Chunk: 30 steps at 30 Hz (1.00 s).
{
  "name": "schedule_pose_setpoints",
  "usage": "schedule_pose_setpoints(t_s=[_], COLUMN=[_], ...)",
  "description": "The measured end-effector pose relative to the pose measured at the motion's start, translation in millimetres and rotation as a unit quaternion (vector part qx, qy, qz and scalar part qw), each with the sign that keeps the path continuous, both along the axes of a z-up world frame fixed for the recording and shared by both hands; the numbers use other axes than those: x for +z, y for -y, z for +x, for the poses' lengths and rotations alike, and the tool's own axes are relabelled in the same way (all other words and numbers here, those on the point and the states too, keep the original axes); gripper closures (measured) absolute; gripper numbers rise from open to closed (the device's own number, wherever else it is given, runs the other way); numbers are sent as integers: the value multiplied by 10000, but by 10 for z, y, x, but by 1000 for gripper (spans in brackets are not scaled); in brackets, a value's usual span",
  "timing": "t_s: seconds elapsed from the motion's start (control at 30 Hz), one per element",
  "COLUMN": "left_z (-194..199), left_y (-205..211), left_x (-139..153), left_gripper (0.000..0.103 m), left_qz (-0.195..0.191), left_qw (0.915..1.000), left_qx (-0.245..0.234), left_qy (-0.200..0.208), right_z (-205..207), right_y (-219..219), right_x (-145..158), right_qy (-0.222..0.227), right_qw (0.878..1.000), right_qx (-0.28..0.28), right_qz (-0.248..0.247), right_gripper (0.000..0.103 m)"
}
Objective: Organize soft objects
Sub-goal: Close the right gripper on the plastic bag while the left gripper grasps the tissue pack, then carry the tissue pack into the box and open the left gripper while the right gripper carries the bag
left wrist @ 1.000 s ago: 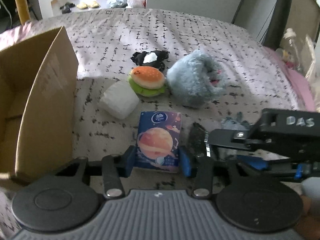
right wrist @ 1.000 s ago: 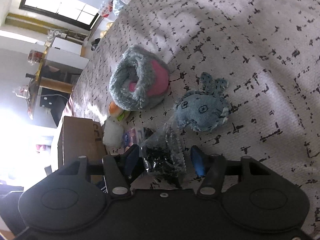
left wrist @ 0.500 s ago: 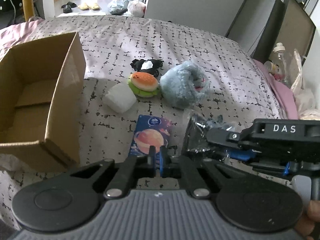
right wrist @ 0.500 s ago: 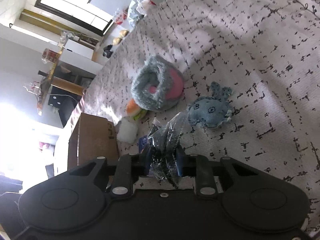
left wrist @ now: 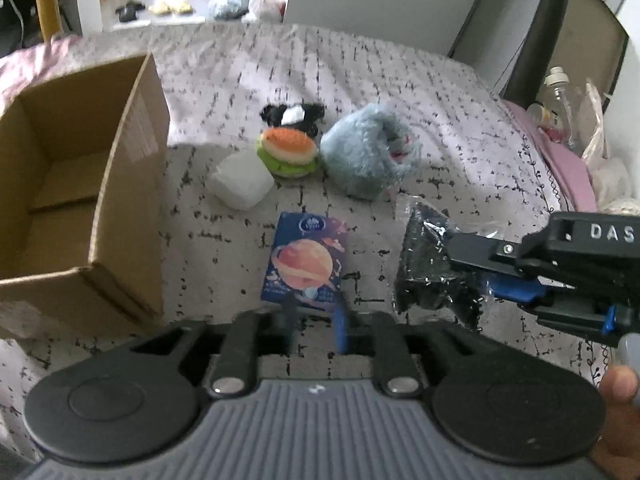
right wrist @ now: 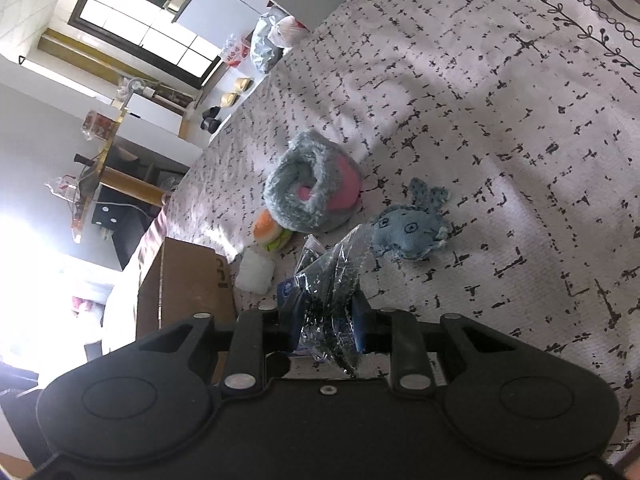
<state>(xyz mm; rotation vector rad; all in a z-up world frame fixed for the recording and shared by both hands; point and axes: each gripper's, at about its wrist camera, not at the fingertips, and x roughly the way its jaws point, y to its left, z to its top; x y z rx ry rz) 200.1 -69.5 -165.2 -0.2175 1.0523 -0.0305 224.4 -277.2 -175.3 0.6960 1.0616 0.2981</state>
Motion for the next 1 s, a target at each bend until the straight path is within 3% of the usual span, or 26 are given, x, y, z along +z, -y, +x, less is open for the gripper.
schedule_pose_setpoints(t_s=[0.07, 0.13, 0.67, 0.73, 0.8, 0.87, 1.0], left_z=[10, 26, 259, 273, 270, 269, 227], left_y=[-20, -19, 69, 53, 12, -4, 0], left_x=[-15, -24, -312, -336, -359, -351, -218], left_gripper=[42, 36, 36, 36, 43, 53, 53], left_qz=[-37, 19, 325, 117, -136, -125, -106], left_qw=[9999, 9998, 9992, 9996, 9995, 9994, 9999], left_qx=[125, 202, -27, -56, 20, 76, -4], left_qy=[15, 33, -241, -267, -294, -302, -133], right_z=[15, 25, 129, 130, 125, 123, 92], right_y=[3, 4, -16, -20, -17, -12, -6], right_x=[0, 3, -109, -108, -106, -106, -61], right_qy=[-15, 8, -105, -106, -99, -110, -58], right_qw=[10000, 10000, 9997, 9997, 9997, 9997, 9995], right_qx=[-38, -39, 2, 10, 3, -11, -59], right_qz=[-65, -48, -209, -207, -213, -235, -314], right_gripper=[78, 78, 78, 78, 78, 78, 78])
